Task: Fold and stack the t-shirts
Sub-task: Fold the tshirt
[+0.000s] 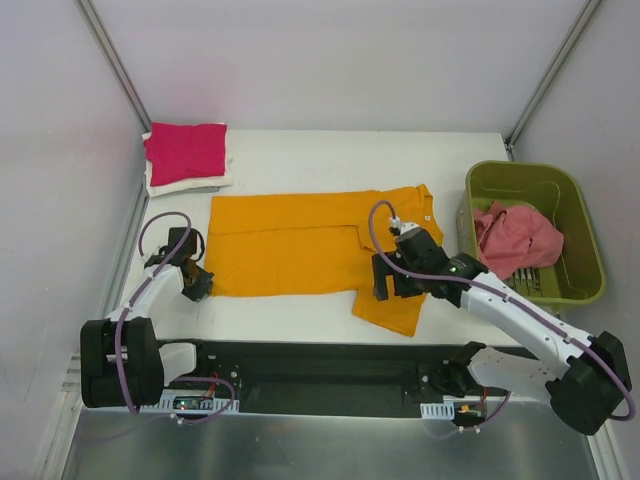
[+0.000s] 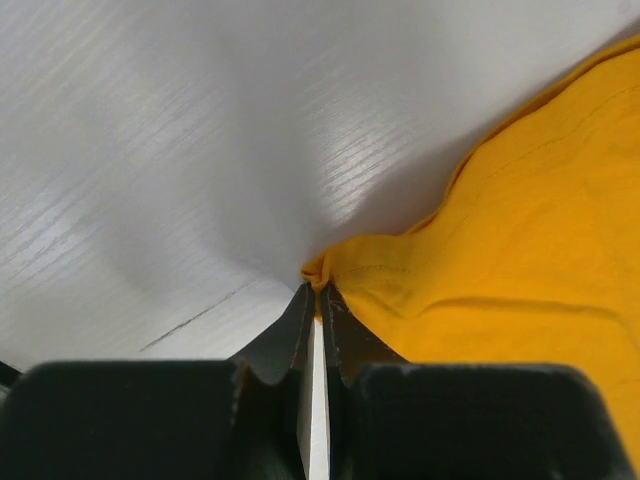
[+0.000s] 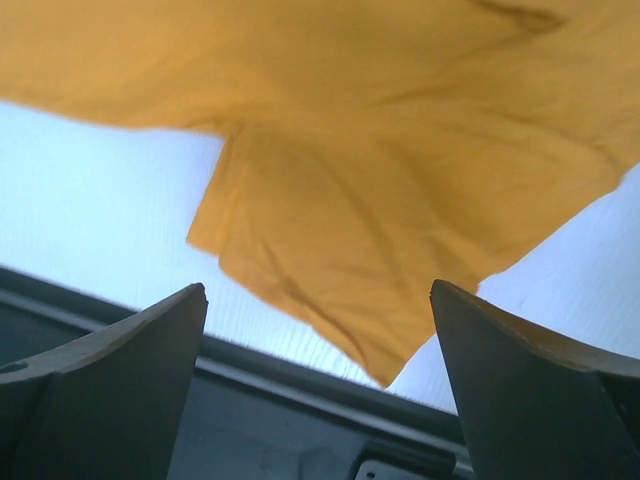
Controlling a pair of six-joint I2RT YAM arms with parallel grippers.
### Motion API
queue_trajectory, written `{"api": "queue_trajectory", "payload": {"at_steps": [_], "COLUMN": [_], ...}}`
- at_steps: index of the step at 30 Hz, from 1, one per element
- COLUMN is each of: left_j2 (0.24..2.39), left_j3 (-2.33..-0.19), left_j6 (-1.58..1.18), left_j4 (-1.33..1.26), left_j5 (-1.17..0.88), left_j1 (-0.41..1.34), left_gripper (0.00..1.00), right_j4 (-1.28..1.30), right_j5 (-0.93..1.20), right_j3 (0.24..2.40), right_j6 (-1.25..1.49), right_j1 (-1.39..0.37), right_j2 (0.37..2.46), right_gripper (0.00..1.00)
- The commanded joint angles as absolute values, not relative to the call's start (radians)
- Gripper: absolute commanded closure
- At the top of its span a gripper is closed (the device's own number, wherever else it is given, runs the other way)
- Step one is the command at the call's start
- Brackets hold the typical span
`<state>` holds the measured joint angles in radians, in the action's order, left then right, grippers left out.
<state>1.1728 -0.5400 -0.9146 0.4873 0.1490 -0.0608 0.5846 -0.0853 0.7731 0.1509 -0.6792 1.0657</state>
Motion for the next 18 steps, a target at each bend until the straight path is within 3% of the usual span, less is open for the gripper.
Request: {"api": "queue_trajectory", "payload": {"at_steps": [1, 6, 11, 18], "left_j2": [1.186, 1.138, 1.121, 1.114], "left_j3": [-0.477, -0.477, -0.477, -0.486], "left_j6": [-0.923, -0.919, -0.91, -0.91], "left_j4": [0.433, 0.434, 0.436, 0.454], "left_j5": [0.109, 0.106, 0.107, 0.113], "left_j1": [-0.069, -0.069, -0.069, -0.069], "left_gripper": [1.0, 1.0, 1.0, 1.0], "right_j4": [0.67, 0.71, 0.741, 0.677], "right_j5": [-0.043, -0.044, -0.083, -0.034], "right_j3": [0.749, 0.715, 0.707, 0.684], "right_j6": [0.227, 0.302, 0.339, 0.365], "right_j1": [-0.776, -0.862, -0.859, -0.851], "right_j2": [1.087, 1.178, 1.258, 1.411], "right_gripper": [0.03, 0.12, 0.32, 0.46]}}
